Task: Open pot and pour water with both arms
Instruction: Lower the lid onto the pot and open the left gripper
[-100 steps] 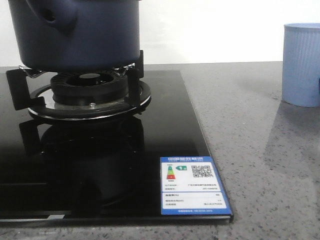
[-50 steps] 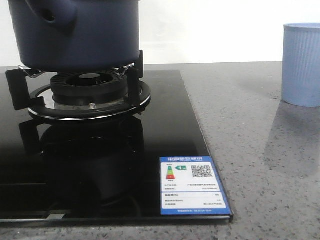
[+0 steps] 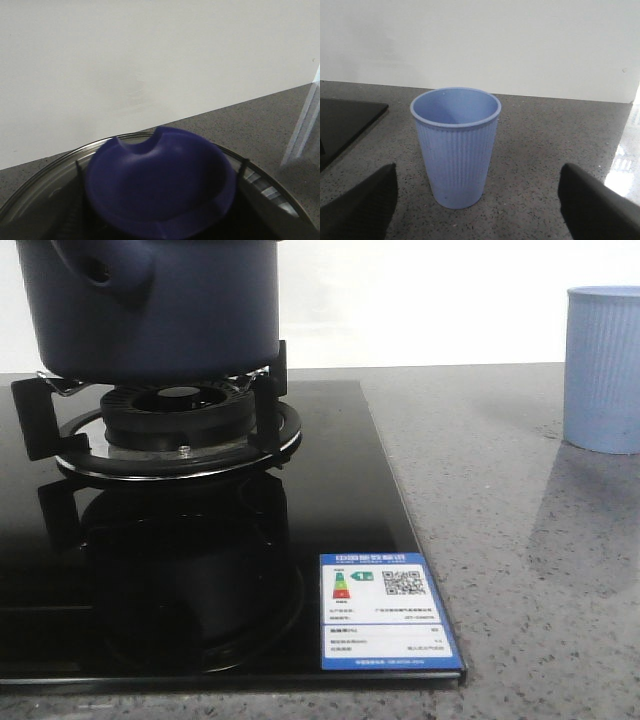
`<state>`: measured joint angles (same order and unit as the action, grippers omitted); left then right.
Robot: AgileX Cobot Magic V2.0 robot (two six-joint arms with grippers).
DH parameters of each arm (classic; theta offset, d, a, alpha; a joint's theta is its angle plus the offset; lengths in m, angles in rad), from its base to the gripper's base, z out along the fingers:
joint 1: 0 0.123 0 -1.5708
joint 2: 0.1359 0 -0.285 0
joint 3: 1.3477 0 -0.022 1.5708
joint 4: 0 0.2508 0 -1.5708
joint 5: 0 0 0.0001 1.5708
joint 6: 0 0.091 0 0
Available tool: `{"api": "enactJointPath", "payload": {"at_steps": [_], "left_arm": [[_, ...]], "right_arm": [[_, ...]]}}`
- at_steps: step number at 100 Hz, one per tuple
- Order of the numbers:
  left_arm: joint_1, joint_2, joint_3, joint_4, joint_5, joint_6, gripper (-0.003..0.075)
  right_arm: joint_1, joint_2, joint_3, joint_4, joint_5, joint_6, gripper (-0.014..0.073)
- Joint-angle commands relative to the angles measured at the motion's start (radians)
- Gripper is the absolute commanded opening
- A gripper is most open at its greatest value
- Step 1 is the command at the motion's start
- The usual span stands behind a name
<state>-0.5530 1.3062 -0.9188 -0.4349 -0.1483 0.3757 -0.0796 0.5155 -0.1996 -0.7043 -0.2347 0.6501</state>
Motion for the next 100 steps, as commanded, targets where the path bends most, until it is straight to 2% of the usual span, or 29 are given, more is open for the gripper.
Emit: {"api": "enactJointPath", "payload": {"at_steps": [1, 36, 59, 100], "left_arm": [[-0.009, -0.029, -0.039, 0.005, -0.131, -0.004, 0.0362], [-0.005, -0.025, -0.037, 0.011, -0.153, -0.004, 0.0362], [0.029, -0.025, -0.037, 0.011, -0.108, -0.004, 0.0362], [0.029, -0.025, -0.037, 0.011, -0.071, -0.004, 0.0362]], "right_arm": [[-0.007, -0.003, -0.023, -0.006, -0.049, 0.002, 0.0589], [-0.007, -0.003, -0.023, -0.01, -0.047, 0.002, 0.0589], [-0.007, -0.003, -0.023, -0.013, -0.047, 0.002, 0.0589], [-0.007, -0.003, -0.023, -0.014, -0.047, 0.002, 0.0589]]}}
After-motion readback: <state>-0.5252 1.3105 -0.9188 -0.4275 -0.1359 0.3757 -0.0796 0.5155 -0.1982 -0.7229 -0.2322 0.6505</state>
